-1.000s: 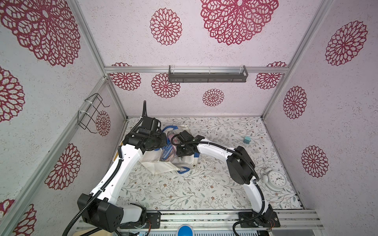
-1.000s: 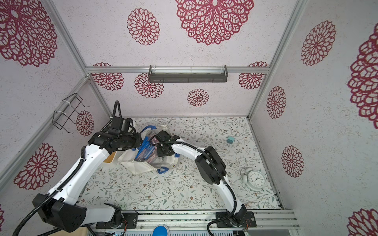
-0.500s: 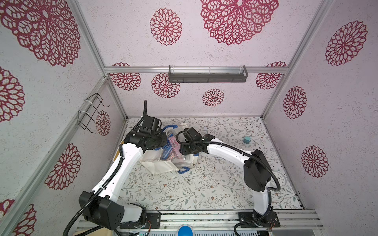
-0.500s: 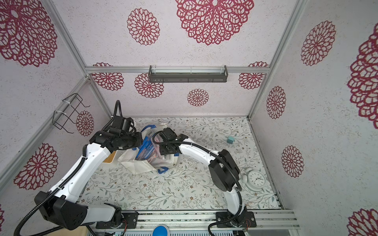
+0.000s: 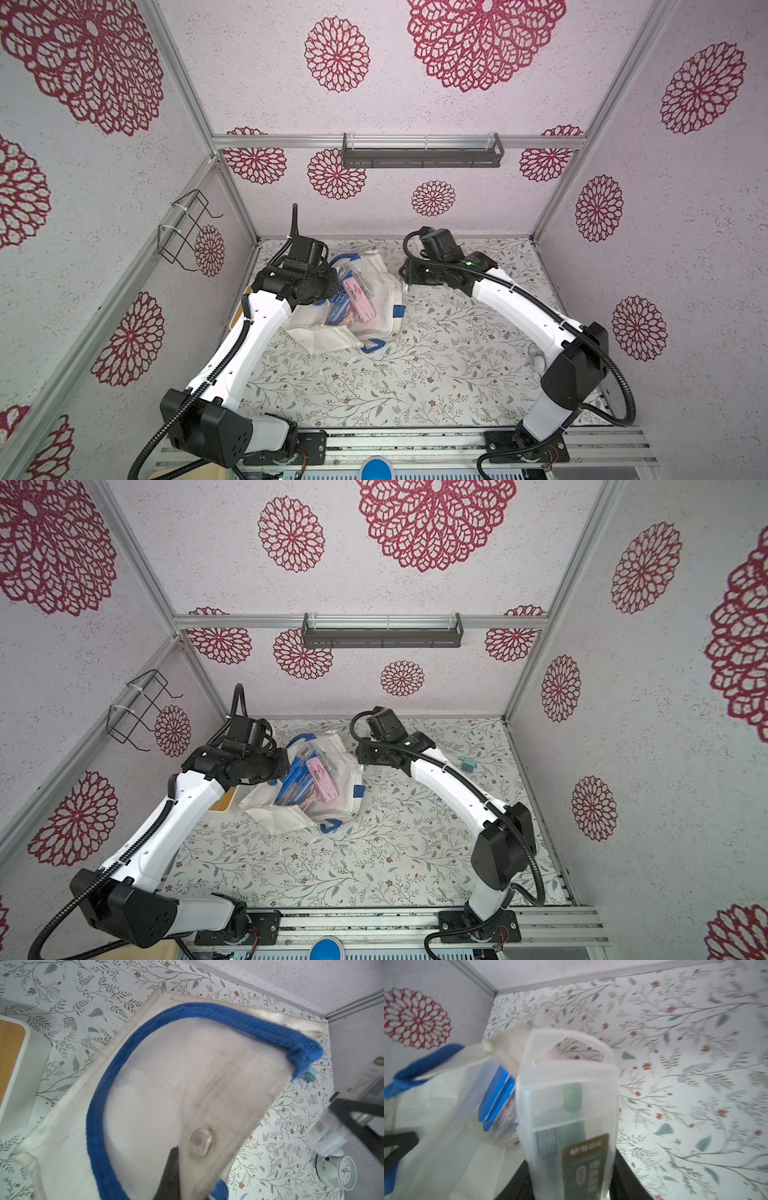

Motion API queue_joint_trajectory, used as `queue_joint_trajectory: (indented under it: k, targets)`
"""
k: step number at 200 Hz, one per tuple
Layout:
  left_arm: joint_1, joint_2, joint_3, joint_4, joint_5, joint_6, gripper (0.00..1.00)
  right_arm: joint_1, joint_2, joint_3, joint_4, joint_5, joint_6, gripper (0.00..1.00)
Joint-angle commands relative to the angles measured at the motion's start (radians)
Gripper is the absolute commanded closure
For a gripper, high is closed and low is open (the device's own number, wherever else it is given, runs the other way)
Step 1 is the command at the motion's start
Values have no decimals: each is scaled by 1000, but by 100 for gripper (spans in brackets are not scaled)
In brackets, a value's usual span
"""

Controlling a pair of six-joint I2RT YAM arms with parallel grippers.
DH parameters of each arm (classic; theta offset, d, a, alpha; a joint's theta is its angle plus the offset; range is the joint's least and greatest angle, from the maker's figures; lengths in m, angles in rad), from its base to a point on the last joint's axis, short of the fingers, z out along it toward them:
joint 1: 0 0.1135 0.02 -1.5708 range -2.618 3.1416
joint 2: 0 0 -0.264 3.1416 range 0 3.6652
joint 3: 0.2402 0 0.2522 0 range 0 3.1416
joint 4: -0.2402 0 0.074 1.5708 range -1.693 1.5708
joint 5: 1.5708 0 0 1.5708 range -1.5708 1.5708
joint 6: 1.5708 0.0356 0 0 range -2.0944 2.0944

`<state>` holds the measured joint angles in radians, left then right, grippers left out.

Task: Take out the compass set from the canvas bag
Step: Pick up the compass set from the canvas bag, then place the compass set at the center of the board.

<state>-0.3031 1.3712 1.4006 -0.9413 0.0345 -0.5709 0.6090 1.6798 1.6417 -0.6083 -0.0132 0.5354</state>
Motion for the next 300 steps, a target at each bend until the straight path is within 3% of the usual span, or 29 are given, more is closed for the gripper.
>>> queue_joint_trajectory:
  k: [1, 54, 131, 167, 203, 258, 300]
  targets:
    - [2, -1, 29, 12, -11, -13, 100, -105, -38, 6, -96, 64, -100, 65]
    - [1, 0, 46, 12, 2, -1, 100, -294, 162, 71, -187, 68, -198, 67]
    - [1, 1, 55, 5, 0, 15, 100, -359, 628, 467, -331, 124, -217, 66]
    - [2, -18, 28, 14, 1, 1, 100, -359, 749, 620, -377, 139, -219, 63]
    - [1, -34, 8, 18, 3, -9, 100, -361, 802, 660, -386, 144, -221, 60]
    - [2, -39, 0, 10, 13, -15, 100, -361, 770, 655, -348, 136, -236, 38]
    - [1, -44, -9, 20, 15, -22, 100, -358, 677, 630, -338, 124, -241, 36]
